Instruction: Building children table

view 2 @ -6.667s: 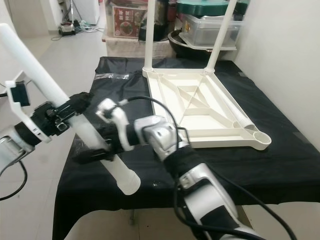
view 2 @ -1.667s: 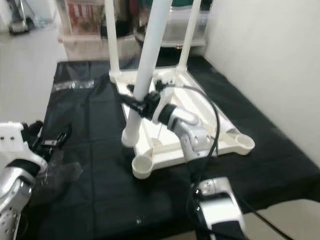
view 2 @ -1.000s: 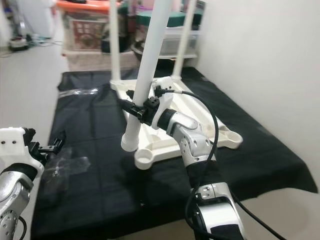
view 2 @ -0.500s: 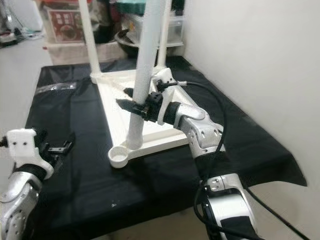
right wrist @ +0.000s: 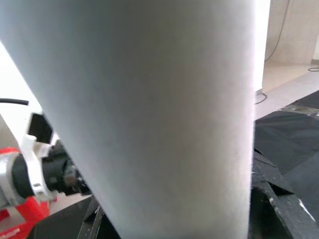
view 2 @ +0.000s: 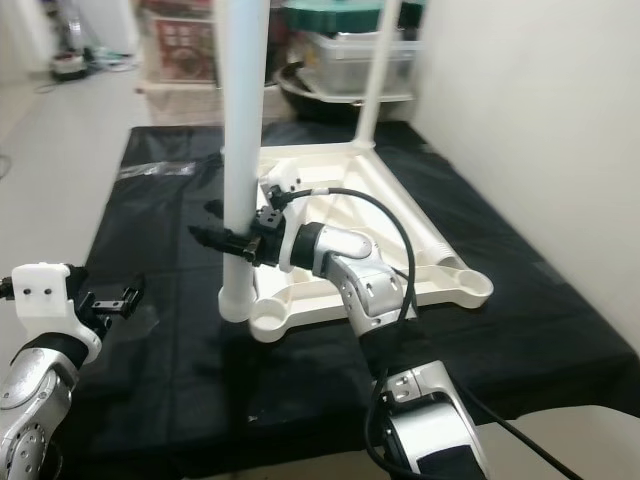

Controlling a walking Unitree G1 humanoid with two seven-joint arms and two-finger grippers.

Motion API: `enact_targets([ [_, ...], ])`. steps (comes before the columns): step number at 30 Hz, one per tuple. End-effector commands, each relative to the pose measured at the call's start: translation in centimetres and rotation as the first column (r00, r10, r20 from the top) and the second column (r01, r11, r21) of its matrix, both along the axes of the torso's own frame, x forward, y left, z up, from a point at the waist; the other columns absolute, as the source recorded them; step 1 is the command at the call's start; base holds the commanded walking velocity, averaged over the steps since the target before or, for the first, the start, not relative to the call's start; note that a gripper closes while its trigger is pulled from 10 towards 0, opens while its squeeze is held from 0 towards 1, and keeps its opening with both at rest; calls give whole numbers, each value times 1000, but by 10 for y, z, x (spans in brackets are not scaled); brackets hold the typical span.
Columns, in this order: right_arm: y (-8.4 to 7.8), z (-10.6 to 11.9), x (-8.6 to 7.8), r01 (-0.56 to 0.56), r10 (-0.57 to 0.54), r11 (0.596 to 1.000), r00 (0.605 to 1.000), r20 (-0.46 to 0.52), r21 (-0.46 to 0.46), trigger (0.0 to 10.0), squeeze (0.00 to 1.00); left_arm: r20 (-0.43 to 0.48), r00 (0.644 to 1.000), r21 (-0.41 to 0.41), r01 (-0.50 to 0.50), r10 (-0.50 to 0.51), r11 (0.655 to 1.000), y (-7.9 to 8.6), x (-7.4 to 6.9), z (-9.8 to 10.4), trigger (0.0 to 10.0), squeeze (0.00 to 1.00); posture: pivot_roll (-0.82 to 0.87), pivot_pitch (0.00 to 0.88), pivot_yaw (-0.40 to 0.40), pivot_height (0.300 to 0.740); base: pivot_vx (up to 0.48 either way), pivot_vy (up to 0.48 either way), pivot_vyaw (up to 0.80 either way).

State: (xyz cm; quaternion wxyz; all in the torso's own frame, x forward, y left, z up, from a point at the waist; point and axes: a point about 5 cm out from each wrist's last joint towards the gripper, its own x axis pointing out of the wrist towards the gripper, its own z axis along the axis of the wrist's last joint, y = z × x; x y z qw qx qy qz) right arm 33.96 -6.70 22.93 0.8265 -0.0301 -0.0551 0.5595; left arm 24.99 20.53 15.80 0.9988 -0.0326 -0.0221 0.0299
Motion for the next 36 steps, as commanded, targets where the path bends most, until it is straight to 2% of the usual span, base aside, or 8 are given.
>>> enact_targets([
  [1,-4,2,-1,4,-3,1000,1000,29,-8,10000,0,-26,1000,0,3,-3,1000,-1,0,-5,10000,0,33,0,-64,740,0,0,800],
  [8,-7,1,-2,1,0,1000,1000,20,-14,10000,0,-31,999,0,11,-11,1000,-3,0,-6,10000,0,30,0,-61,740,0,0,229],
  [13,-21,16,0,-9,14,998,997,82,-62,10000,0,-52,998,3,29,-29,1000,-3,-3,-9,10000,0,40,0,-68,740,0,0,0],
  [16,-21,16,0,-9,14,998,997,82,-62,10000,0,-52,998,3,29,-29,1000,-3,-3,-9,10000,0,40,0,-68,740,0,0,0],
  [18,-33,25,-1,1,8,997,994,107,-81,10000,0,-60,998,-2,32,-32,999,-4,-5,-11,10000,0,37,0,-70,740,0,0,0],
  [23,-40,32,-5,9,0,997,993,119,-75,10000,0,-61,997,0,41,-41,999,-5,-5,-12,10000,0,33,0,-64,740,0,0,0],
  [33,-44,25,-14,-38,50,993,993,105,-112,10000,0,-65,997,-1,50,-50,999,-4,-3,-12,10000,0,31,0,-63,740,0,0,0],
  [36,-41,15,-18,-57,71,988,993,93,-142,10000,0,-62,997,-5,45,-45,999,-4,-2,-13,10000,0,32,0,-64,740,0,0,0],
])
